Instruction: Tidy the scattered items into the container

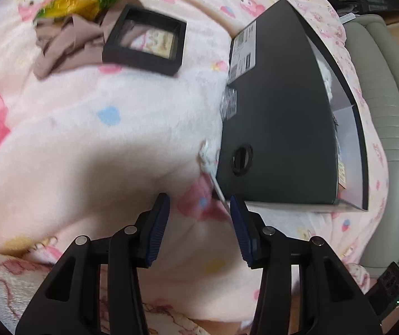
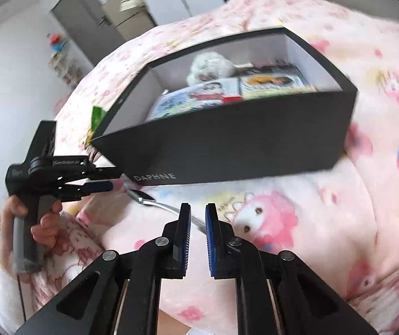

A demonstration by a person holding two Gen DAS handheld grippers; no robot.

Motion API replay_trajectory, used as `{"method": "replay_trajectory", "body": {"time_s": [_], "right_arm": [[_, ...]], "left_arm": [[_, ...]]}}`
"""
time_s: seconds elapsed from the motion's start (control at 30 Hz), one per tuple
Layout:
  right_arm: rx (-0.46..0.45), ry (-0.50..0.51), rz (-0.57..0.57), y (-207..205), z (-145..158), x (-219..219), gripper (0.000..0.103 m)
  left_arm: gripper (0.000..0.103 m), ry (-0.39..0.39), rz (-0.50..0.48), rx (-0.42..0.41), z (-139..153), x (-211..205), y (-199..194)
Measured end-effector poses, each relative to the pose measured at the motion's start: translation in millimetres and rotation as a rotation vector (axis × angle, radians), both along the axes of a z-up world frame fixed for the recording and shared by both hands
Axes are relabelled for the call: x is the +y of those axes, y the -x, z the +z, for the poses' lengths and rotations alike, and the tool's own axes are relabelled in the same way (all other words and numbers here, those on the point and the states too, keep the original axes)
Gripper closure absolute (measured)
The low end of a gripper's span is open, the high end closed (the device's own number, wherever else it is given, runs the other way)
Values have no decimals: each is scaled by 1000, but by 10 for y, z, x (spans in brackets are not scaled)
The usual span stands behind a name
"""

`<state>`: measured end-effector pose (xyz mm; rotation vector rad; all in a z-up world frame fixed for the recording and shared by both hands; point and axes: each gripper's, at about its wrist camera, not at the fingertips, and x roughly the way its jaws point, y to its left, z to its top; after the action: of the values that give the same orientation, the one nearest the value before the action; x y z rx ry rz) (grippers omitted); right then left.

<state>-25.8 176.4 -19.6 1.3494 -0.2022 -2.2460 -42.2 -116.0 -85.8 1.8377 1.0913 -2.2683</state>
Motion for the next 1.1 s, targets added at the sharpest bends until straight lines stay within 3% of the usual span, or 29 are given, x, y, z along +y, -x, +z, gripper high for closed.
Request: {"method": "replay_trajectory", "body": {"time_s": [0.1,0.2,0.4,0.53,0.67,0.73,0.8,0.83,0.9,1.0,1.1], "right_arm": [[-57,73,14,90,-37,-47,94],[-67,74,15,178,-157,-230,94],[-176,60,60,172,-413,-426,93],[-242,62,47,92,-488,-323,93],[-294,206,9,38,-452,-118,92],[-339,295,15,48,-524,-101,85],[-369,316,-53,101,-662,-76,81],[-376,324,-94,129,-719,-47,81],[-394,413,-176,149,-793,60,81],[-332,425,-234,145,-694,169,81],[-260,413,-283,139,-549,298,80]], "left_arm": [[56,-76,-37,8,-27,56,6],[55,-81,-79,1,-63,159,50],[54,36,-149,-35,-82,289,165],[54,124,-212,-8,6,413,151],[54,62,-177,27,18,356,199],[54,17,-137,11,-50,295,256],[55,-17,-120,-10,-125,264,317],[66,-24,-136,-9,-128,275,338],[76,-40,-181,12,-100,321,349],[78,-46,-247,53,-26,413,328],[78,-149,-328,68,-30,530,357]]}}
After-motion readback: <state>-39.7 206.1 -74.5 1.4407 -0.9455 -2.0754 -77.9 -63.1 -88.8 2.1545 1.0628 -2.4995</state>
